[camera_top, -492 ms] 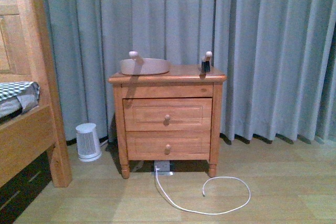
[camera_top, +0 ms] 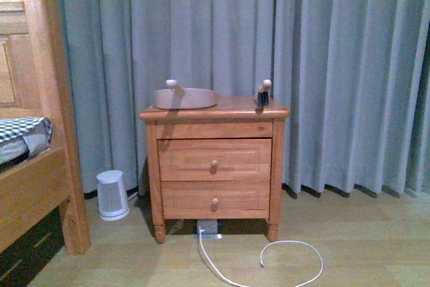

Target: Clean up trash

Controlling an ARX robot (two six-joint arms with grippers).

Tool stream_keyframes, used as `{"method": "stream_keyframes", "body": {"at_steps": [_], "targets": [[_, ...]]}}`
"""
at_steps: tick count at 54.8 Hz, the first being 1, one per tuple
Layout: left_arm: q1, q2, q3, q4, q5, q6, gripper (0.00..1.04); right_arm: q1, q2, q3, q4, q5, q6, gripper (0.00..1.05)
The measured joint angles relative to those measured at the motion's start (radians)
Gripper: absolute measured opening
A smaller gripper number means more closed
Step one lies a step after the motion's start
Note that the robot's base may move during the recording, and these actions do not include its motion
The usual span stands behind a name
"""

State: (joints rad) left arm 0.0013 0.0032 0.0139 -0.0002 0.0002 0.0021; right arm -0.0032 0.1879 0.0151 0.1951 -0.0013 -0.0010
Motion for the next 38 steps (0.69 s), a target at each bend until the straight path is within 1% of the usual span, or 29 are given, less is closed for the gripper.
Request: {"method": "stream_keyframes", "body": {"at_steps": [38], "targets": [[0.000,0.000,0.000,0.000,0.000,0.000,0.97,0.000,0.000,0.000,0.000,0.000,0.000,0.97]]}}
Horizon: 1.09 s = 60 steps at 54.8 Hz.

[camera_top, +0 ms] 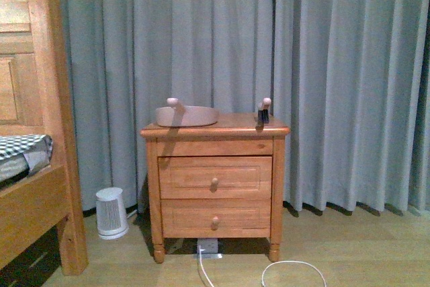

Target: Clean up trash

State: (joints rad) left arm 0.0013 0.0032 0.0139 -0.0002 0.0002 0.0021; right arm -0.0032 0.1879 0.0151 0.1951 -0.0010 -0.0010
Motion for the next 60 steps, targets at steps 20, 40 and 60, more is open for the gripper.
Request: {"method": "stream_keyframes", "body": {"at_steps": [20,40,60], "targets": [[0.000,0.000,0.000,0.000,0.000,0.000,0.97,0.000,0.000,0.000,0.000,0.000,0.000,0.97],[0.000,0.000,0.000,0.000,0.000,0.000,0.97,0.000,0.000,0.000,0.000,0.000,0.000,0.97],[0.000,0.000,0.000,0.000,0.000,0.000,0.97,0.000,0.000,0.000,0.000,-0.001,0.000,0.97]]}}
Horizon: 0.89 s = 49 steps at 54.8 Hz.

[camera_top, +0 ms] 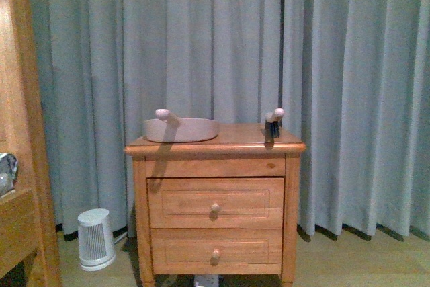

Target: Clean up trash

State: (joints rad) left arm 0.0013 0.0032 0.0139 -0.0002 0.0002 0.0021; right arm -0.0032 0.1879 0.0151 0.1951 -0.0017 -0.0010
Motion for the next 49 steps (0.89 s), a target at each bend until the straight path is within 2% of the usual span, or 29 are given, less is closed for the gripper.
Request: {"method": "stream_keyframes", "body": {"at_steps": [49], "targets": [[0.000,0.000,0.000,0.000,0.000,0.000,0.97,0.000,0.001,0.000,0.000,-0.001,0.000,0.97]]}}
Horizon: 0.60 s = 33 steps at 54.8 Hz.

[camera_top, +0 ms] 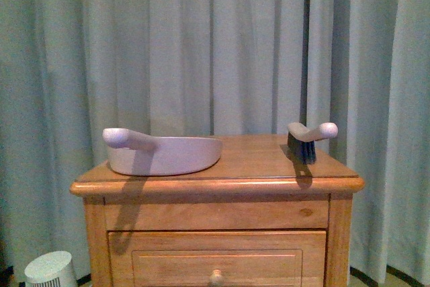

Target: Clean up trash

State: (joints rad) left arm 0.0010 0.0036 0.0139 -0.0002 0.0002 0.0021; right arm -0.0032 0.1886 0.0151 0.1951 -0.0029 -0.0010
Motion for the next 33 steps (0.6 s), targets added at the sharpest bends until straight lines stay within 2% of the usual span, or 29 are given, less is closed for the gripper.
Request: {"method": "stream_keyframes", "body": {"at_steps": [33], "targets": [[0.000,0.000,0.000,0.000,0.000,0.000,0.97,0.000,0.000,0.000,-0.001,0.000,0.000,0.97]]}}
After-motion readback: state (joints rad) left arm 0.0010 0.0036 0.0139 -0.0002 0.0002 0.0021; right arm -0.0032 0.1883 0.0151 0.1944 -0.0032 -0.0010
